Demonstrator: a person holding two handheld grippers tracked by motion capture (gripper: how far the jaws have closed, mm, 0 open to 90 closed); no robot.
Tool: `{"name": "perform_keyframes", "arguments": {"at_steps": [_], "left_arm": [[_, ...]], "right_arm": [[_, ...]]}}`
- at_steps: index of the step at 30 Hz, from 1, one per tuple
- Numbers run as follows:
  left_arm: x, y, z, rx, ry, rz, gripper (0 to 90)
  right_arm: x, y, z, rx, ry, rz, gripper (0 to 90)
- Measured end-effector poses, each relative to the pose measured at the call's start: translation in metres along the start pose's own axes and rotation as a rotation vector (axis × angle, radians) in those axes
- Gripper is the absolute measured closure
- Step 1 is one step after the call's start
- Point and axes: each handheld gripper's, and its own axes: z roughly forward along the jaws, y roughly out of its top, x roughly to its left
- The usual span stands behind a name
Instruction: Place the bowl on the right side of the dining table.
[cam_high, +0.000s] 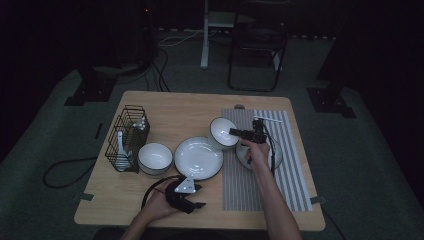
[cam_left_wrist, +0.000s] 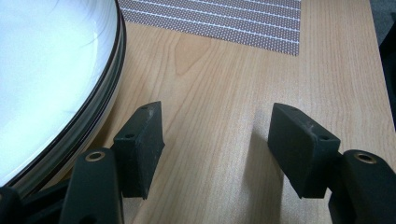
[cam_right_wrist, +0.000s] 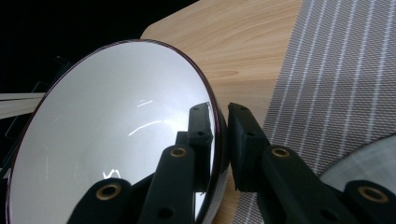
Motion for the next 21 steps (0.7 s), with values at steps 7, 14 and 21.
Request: {"name": "perform_keyframes", "arguments": {"at_steps": [7,14,21], "left_arm": [[0.000,0.000,0.000,0.000,0.000,0.000,36.7],[0.000,0.000,0.000,0.001,0.000,0.001,36.7],[0.000,0.000,0.000,0.000,0.001,0.000,36.7]], "right_arm": [[-0.008,0.000,-0.008,-0.014,-0.014,0.015,80.7],[-0.017,-0.002,-0.016,-0.024,-0.031,0.032,80.7],[-0.024,-0.004,-0.021,-0.031,-0.041,0.044,80.7]]}}
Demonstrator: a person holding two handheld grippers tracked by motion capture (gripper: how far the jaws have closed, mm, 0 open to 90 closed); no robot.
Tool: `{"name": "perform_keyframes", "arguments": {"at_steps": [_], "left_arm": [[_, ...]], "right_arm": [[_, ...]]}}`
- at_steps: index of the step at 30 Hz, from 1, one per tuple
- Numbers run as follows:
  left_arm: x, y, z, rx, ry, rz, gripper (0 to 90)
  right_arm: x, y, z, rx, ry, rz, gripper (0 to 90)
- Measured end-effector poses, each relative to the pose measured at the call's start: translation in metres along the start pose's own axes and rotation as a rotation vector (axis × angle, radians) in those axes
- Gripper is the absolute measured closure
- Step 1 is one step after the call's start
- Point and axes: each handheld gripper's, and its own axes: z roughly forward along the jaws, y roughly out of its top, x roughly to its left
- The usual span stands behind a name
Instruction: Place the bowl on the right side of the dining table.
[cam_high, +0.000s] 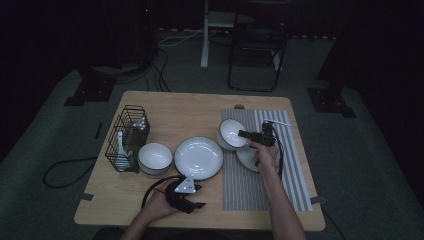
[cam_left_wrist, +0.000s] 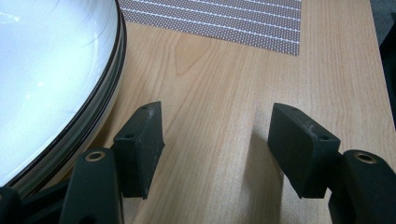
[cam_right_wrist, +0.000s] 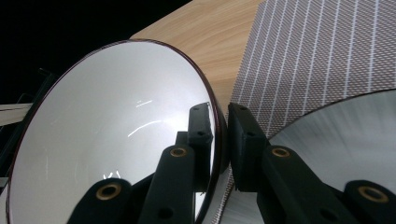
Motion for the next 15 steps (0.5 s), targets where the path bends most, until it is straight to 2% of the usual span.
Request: {"name": "perform_keyframes", "arguments": {"at_steps": [15], "left_arm": [[0.000,0.000,0.000,0.000,0.000,0.000,36.7]], "right_arm": [[-0.011,0.000,-0.012,-0.015,-0.023,0.012,80.7]]}}
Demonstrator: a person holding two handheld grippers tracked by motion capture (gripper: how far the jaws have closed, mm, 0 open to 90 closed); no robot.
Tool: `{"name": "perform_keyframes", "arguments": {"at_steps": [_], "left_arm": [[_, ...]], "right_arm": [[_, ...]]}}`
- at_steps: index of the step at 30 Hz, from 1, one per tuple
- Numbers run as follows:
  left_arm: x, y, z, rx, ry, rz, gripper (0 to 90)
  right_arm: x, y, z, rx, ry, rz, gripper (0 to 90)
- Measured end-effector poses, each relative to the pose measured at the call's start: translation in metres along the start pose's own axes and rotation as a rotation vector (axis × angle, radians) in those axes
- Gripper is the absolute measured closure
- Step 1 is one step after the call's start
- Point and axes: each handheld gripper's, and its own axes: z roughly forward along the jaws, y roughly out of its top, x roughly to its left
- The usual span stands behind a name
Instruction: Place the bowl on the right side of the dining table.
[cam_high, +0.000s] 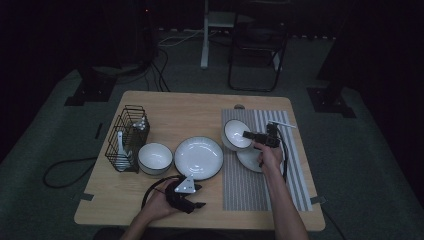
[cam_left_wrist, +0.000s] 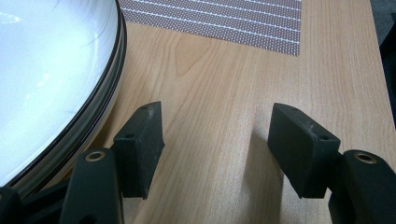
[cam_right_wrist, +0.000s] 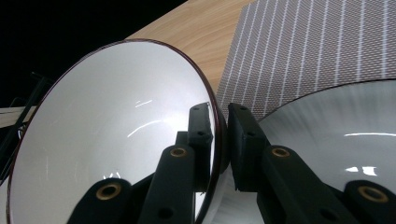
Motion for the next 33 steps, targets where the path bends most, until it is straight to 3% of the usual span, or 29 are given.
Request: {"name": "perform_keyframes", "arguments": {"at_steps": [33], "left_arm": [[0.000,0.000,0.000,-0.001,0.000,0.000,36.7]], "right_arm": [[-0.035,-0.006,-0.038,-0.018,-0.098,0.021,80.6]]}}
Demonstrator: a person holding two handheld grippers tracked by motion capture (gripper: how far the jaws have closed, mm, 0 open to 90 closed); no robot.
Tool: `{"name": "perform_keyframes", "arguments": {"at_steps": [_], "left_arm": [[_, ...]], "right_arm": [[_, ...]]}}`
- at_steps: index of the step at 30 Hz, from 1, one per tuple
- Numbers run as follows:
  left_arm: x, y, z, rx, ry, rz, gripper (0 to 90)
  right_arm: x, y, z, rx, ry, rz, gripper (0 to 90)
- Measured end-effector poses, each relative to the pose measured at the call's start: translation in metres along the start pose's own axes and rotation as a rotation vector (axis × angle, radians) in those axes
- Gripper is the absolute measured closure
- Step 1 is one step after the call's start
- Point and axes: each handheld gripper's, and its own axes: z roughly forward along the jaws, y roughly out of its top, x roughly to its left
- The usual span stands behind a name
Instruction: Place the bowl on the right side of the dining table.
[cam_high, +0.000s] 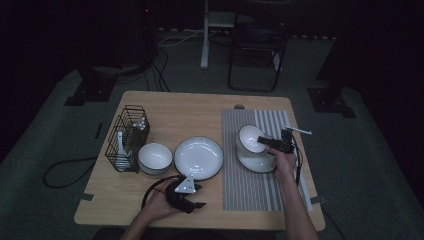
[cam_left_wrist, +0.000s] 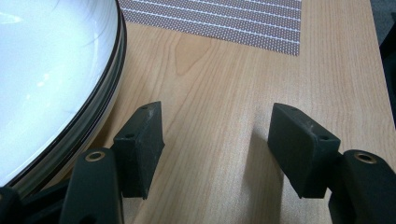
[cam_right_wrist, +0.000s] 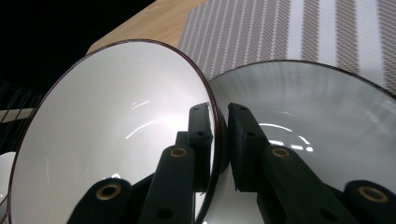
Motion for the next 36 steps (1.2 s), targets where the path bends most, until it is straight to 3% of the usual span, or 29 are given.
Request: {"name": "perform_keyframes", "arguments": {"at_steps": [13,23,36], "left_arm": [[0.000,0.000,0.000,0.002,0.001,0.000,36.7],[0.000,0.000,0.000,0.001,0.001,0.000,36.7],[0.000,0.000,0.000,0.001,0.001,0.000,36.7]], "right_arm": [[-0.008,0.001,-0.011,0.002,-0.047,-0.013,80.6],[-0.021,-0.004,-0.017,0.014,-0.068,0.007,80.4],[-0.024,-0.003,-0.024,0.017,-0.097,-0.010,80.2]]}}
